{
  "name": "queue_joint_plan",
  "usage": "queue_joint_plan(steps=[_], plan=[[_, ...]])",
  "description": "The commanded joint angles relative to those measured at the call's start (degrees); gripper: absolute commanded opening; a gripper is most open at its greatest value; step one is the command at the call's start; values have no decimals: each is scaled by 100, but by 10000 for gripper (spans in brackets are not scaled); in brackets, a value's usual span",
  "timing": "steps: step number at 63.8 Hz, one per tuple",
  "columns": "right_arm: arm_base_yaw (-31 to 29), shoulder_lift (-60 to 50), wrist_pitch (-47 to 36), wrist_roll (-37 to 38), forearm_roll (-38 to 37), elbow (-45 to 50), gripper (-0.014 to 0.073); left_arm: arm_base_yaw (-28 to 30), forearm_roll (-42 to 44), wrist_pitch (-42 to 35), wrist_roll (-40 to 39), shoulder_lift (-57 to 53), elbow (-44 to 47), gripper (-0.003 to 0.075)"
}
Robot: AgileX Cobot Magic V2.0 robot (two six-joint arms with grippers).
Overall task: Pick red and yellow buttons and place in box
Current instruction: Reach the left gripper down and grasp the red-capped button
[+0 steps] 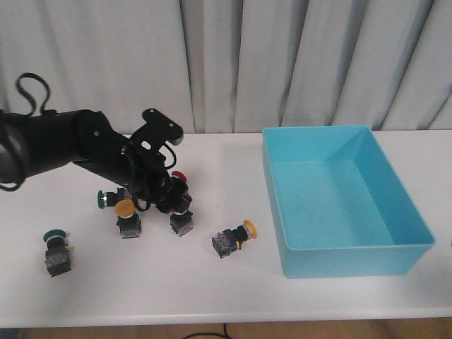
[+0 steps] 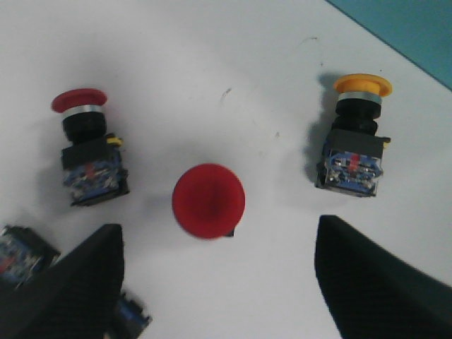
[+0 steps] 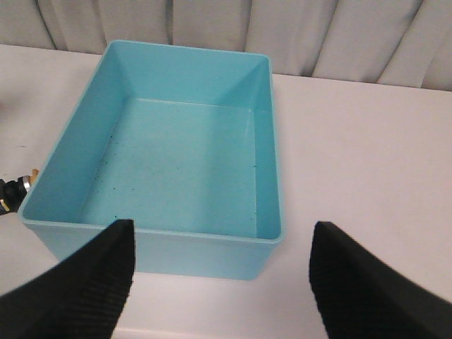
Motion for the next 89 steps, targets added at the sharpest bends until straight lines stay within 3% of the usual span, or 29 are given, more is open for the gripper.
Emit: queue_joint_plan(steps=[1, 16, 33, 49, 63, 79, 89], plan=[[-18, 42, -397, -36, -14, -196, 508, -57, -130, 49, -1, 286, -629, 545], [-18, 42, -382, -36, -13, -196, 508, -57, -130, 190, -1, 961, -1230, 545], [-18, 42, -382, -36, -13, -196, 508, -57, -130, 92, -1, 1214, -1244, 527], [-18, 42, -382, -36, -13, -196, 508, -57, -136, 85, -34, 1254, -1244, 361], [-18, 42, -382, -36, -13, -196, 508, -57, -161, 558, -223, 1088, -1244, 225], [-18, 42, -334, -178, 161, -196, 508, -27, -340, 1081, -599, 106, -1239, 188], [-18, 42, -244, -866, 587, -196, 508, -27, -415, 1045, -624, -735, -934, 188]])
